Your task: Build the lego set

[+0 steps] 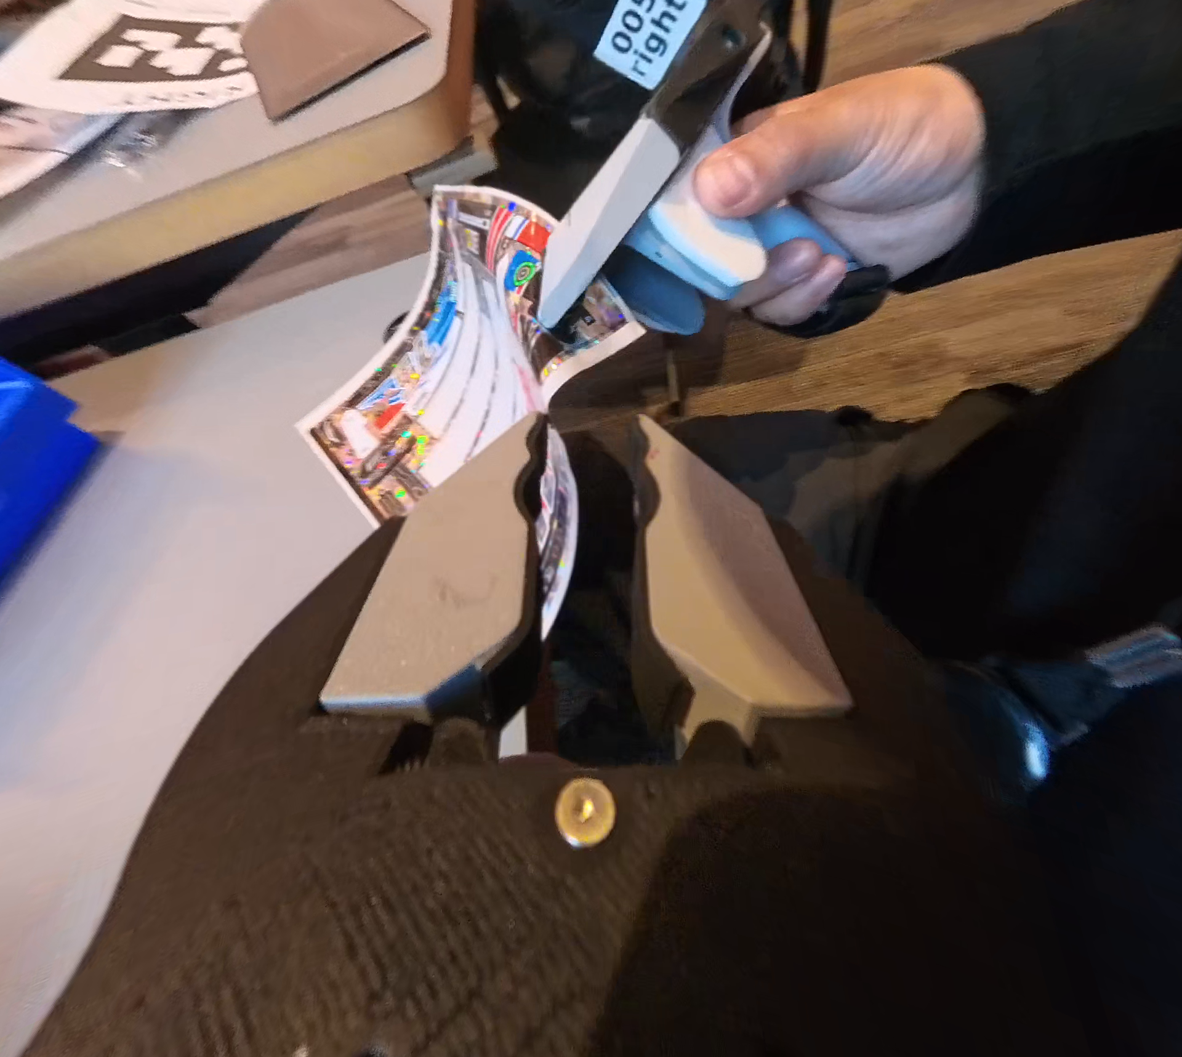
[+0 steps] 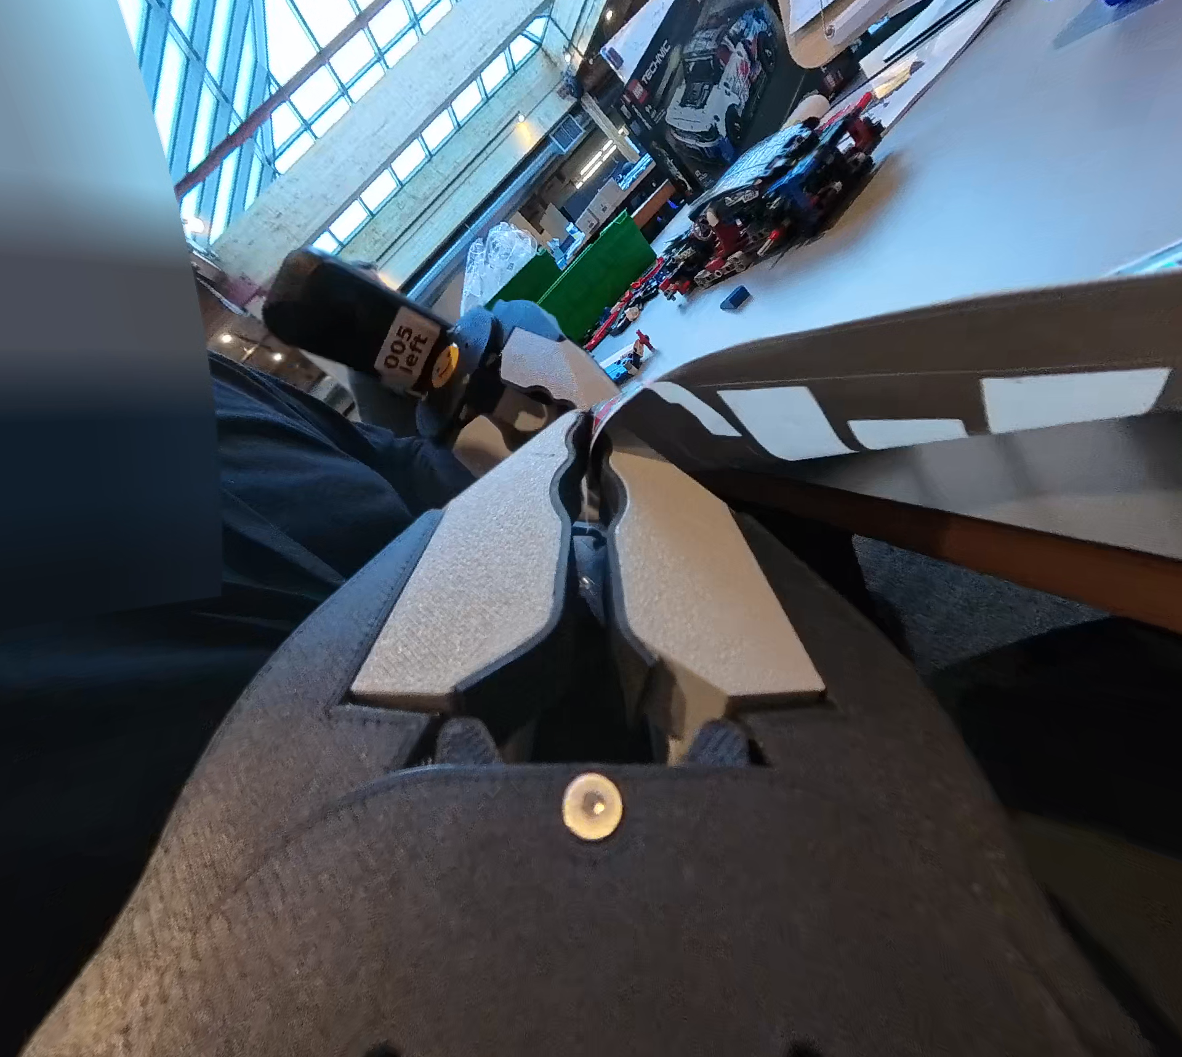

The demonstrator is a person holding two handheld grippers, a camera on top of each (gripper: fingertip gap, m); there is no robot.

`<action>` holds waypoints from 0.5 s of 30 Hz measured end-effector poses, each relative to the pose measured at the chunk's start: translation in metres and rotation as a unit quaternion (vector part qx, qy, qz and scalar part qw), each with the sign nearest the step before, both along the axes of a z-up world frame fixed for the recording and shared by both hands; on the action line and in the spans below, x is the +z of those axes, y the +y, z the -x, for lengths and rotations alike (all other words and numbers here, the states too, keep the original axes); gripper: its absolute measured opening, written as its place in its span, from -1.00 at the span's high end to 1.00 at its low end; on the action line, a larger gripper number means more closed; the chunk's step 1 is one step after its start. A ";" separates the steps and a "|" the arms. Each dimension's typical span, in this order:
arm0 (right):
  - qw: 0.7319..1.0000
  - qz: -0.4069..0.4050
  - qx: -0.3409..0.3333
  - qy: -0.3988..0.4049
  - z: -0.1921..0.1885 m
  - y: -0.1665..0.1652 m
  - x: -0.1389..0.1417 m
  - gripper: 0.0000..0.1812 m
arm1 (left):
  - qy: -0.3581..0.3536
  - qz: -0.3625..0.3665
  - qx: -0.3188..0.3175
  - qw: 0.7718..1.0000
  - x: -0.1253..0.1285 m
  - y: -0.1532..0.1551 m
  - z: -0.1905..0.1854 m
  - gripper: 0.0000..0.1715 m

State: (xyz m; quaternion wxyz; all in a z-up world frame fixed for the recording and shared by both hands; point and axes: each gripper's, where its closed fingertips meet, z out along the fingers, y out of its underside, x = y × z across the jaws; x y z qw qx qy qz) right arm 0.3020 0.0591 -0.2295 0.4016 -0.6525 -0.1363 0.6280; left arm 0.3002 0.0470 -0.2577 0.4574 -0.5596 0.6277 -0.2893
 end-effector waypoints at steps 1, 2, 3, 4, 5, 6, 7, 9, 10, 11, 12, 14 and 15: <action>1.000 -0.003 0.000 -0.003 0.000 0.000 0.001 1.00 | -0.004 0.020 -0.006 1.000 0.002 -0.001 0.001 0.70; 1.000 -0.006 -0.001 -0.008 0.000 0.000 0.001 1.00 | -0.011 0.037 -0.011 0.999 0.005 -0.001 0.002 0.65; 1.000 -0.009 -0.001 -0.014 0.000 0.000 0.000 1.00 | -0.017 0.054 -0.017 0.998 0.010 -0.001 0.003 0.62; 1.000 -0.012 -0.001 -0.021 0.001 0.000 0.000 1.00 | -0.020 0.069 -0.021 0.997 0.013 0.001 0.004 0.61; 1.000 -0.015 -0.002 -0.027 0.001 0.000 -0.001 1.00 | -0.020 0.085 -0.021 0.996 0.016 0.004 0.004 0.61; 0.999 -0.019 -0.002 -0.033 0.002 0.000 -0.001 1.00 | -0.016 0.102 -0.027 0.994 0.018 0.005 0.004 0.61; 0.999 -0.023 -0.001 -0.039 0.002 0.000 -0.001 1.00 | -0.011 0.119 -0.034 0.992 0.018 0.005 0.003 0.60; 0.998 -0.031 0.000 -0.052 0.004 0.000 -0.001 1.00 | 0.000 0.139 -0.047 0.989 0.018 0.005 0.000 0.60; 0.998 -0.035 0.001 -0.060 0.005 0.000 -0.001 1.00 | 0.007 0.142 -0.052 0.988 0.017 0.005 0.000 0.60; 0.997 -0.040 0.001 -0.068 0.006 0.000 -0.001 1.00 | 0.018 0.144 -0.056 0.988 0.016 0.005 -0.002 0.62; 0.996 -0.046 -0.001 -0.076 0.006 0.000 -0.001 1.00 | 0.025 0.143 -0.057 0.988 0.015 0.006 -0.003 0.65; 0.994 -0.061 -0.007 -0.089 0.007 0.000 0.001 1.00 | 0.029 0.148 -0.067 0.986 0.016 0.001 -0.005 0.69; 0.993 -0.068 -0.008 -0.094 0.007 0.000 0.001 1.00 | 0.031 0.154 -0.071 0.985 0.015 -0.002 -0.006 0.70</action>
